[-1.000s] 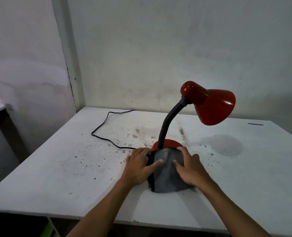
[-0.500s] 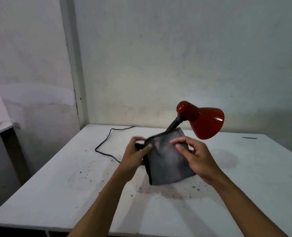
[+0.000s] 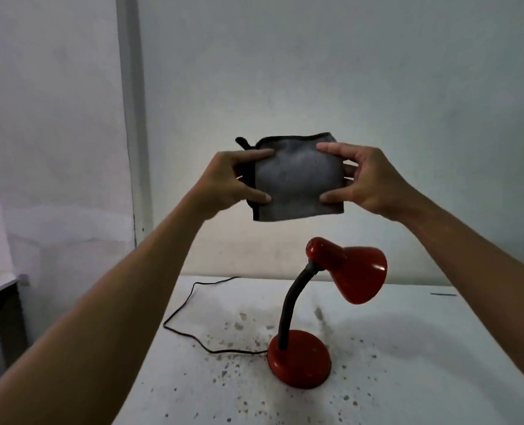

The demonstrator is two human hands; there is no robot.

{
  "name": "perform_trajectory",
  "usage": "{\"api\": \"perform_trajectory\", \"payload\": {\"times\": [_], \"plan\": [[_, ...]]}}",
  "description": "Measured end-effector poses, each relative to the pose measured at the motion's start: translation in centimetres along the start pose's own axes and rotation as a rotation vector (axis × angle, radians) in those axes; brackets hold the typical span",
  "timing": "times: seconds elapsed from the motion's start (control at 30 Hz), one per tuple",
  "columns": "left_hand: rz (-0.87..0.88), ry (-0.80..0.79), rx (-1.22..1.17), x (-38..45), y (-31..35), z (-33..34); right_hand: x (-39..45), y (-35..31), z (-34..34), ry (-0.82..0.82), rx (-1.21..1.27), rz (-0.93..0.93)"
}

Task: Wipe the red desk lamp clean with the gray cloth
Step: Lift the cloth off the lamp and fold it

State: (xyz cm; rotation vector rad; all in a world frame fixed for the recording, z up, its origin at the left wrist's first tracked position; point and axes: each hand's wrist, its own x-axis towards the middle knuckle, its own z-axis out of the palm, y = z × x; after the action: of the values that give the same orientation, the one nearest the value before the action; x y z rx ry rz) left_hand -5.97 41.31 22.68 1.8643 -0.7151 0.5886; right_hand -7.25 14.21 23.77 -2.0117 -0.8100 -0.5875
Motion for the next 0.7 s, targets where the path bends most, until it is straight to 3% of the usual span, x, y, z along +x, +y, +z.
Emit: {"api": "perform_trajectory", "payload": {"times": [0.13, 0.27, 0.43, 0.7], "plan": [[0.048, 0.001, 0.191, 1.7, 0.8, -0.8, 1.8, 0.1, -1.2, 0.059, -0.175, -0.031], [0.084, 0.003, 0.215, 1.9, -0.2, -0.6, 2.2, 0.8, -0.9, 0.093, -0.209, -0.006], [0.002, 0.03, 0.048, 1.8, -2.7, 0.4, 2.1, 2.0, 0.5, 0.068, -0.018, 0.073], [-0.11, 0.276, -0.143, 2.0, -3.7, 3.3, 2.1, 3.1, 1.2, 0.159, 0.253, 0.154]]}}
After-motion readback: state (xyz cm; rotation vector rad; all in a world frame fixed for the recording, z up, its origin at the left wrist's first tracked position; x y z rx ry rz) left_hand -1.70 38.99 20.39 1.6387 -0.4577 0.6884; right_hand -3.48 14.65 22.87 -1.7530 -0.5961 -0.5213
